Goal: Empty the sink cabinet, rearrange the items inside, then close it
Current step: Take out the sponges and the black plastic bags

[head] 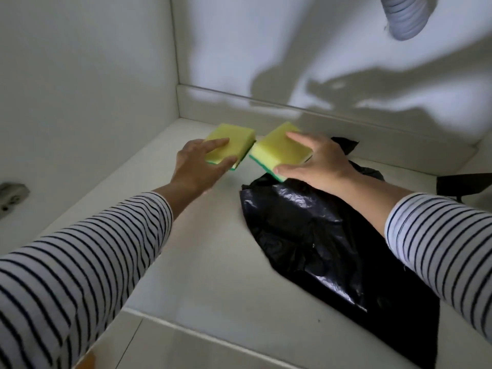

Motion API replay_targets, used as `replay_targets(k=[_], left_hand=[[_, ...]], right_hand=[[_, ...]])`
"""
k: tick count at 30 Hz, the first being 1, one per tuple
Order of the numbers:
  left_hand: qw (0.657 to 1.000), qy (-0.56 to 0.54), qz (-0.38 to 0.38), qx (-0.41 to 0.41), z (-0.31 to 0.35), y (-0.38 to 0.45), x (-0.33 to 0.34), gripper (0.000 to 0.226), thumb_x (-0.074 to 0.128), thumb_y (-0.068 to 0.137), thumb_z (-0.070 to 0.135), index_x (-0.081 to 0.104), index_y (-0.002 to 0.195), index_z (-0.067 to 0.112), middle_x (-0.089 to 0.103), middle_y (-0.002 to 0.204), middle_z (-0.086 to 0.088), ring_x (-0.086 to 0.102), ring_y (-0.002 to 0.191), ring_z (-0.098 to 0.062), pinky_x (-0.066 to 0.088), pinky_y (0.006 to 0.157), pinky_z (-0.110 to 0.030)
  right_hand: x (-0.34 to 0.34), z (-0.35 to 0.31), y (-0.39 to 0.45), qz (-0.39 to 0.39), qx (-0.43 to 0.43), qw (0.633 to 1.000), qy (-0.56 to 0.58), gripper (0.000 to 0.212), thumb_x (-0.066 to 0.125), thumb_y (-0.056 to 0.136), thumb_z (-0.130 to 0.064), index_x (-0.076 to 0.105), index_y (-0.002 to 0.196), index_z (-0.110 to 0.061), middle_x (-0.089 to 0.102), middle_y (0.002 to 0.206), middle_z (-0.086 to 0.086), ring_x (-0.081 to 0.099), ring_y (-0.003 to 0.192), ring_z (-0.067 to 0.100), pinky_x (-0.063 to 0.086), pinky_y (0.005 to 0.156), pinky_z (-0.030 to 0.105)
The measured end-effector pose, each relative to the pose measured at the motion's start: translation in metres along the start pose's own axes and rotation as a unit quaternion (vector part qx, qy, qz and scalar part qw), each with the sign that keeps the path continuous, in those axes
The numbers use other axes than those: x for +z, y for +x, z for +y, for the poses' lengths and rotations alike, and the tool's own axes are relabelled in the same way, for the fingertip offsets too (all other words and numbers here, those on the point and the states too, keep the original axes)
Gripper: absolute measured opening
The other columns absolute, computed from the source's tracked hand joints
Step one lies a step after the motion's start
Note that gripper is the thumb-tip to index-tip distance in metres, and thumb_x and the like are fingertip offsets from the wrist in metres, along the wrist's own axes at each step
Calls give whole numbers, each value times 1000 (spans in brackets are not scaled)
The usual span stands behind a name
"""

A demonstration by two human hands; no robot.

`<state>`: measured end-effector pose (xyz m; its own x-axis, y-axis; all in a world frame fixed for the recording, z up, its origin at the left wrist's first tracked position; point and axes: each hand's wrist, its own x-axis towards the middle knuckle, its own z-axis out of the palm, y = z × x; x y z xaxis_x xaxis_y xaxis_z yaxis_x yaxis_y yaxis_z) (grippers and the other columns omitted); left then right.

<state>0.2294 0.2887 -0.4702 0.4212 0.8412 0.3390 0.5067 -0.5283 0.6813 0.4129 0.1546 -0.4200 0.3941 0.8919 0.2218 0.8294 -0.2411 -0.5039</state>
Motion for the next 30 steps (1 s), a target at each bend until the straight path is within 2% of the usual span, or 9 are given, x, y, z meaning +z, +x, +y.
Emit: replay_targets(k=[8,13,16,19,21,23,25,28,30], left_hand=[[995,-35,88,-17,-3,-106,-106,50,65,73,57,56,121,44,48,126,1,48,117,-11,42,103,-33],[991,-8,121,-56,-23,-229,-150,48,58,70,66,50,117,60,46,130,3,47,121,-11,44,102,-38],[986,38,123,-109,-37,-301,-158,49,55,71,67,46,119,61,44,134,5,51,117,-16,46,99,-38],[980,65,115,-152,-50,-353,-149,52,54,71,66,50,121,52,45,134,7,51,114,-14,42,94,-25],[979,65,104,-165,-59,-376,-137,51,62,73,60,53,122,48,46,133,7,47,114,-6,33,93,-11],[978,56,94,-176,-72,-393,-122,50,69,74,50,53,121,45,46,132,5,40,113,3,22,88,4],[979,41,74,-184,-87,-404,-106,50,72,75,41,55,121,40,47,131,1,39,112,1,18,87,9],[981,32,35,-188,-110,-415,-86,48,72,76,36,57,122,37,45,128,2,40,112,-2,22,92,5],[980,28,5,-199,-126,-420,-77,48,72,77,40,57,122,38,45,131,0,40,115,-6,33,101,-14]], right_hand=[[-5,-82,-56,-1,-98,991,93,82,80,64,-45,46,136,-24,45,139,0,40,129,12,29,108,22],[31,-123,-133,-100,-134,973,159,96,67,45,-67,49,133,-33,44,138,-1,42,127,10,34,110,33],[54,-128,-174,-177,-143,958,174,87,81,57,-52,45,135,-36,36,143,-4,36,131,10,29,112,30],[77,-122,-213,-232,-144,946,174,82,83,63,-39,45,135,-35,34,143,-6,33,132,9,23,106,17],[94,-115,-236,-247,-149,945,155,85,84,58,-44,47,134,-33,35,142,-4,32,133,10,21,103,12],[113,-106,-255,-262,-154,944,130,87,74,53,-52,48,133,-31,35,141,-1,30,133,12,17,99,8],[132,-95,-270,-285,-146,940,112,87,69,53,-53,47,134,-30,34,141,1,28,133,13,13,96,4],[161,-79,-285,-318,-134,935,82,85,81,60,-46,46,136,-30,30,143,2,24,134,14,12,98,5],[178,-72,-290,-328,-129,934,65,83,83,62,-37,46,136,-28,30,144,4,24,134,17,12,99,6]])
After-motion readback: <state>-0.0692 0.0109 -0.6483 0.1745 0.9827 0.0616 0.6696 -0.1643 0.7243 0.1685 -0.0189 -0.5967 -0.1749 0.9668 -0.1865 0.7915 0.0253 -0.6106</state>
